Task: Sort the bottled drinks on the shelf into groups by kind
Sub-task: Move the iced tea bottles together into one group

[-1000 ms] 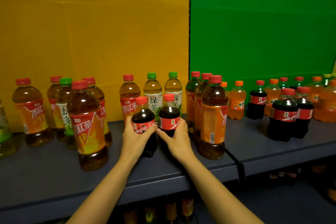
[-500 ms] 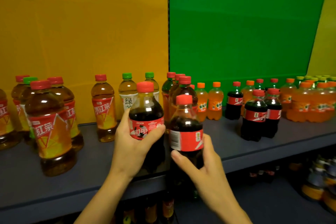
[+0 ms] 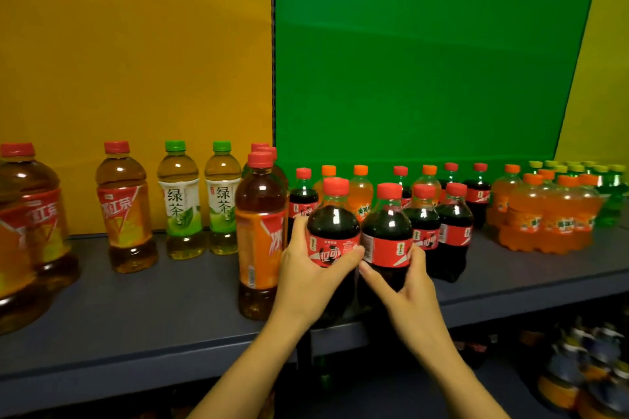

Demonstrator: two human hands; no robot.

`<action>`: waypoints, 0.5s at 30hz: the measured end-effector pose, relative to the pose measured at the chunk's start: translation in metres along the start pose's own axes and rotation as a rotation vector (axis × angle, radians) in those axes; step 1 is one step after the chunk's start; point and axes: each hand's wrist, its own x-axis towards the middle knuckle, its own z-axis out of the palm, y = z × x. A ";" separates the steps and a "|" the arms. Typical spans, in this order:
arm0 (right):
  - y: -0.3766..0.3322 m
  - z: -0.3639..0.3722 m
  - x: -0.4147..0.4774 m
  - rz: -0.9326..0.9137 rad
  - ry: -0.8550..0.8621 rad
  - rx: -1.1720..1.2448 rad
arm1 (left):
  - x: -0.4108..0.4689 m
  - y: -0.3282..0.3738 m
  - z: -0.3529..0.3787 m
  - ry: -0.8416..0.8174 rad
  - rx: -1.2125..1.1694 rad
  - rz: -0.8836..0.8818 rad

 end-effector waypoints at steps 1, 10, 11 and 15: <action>0.006 -0.001 0.004 0.006 -0.007 -0.003 | 0.002 -0.005 0.005 0.020 0.014 -0.021; 0.045 0.006 0.031 -0.020 -0.067 -0.032 | 0.013 -0.045 0.026 0.160 0.101 -0.114; 0.048 0.008 0.035 -0.027 -0.079 -0.042 | 0.014 -0.047 0.027 0.171 0.122 -0.110; 0.057 0.015 0.046 -0.011 -0.110 -0.103 | 0.024 -0.056 0.028 0.201 0.220 -0.099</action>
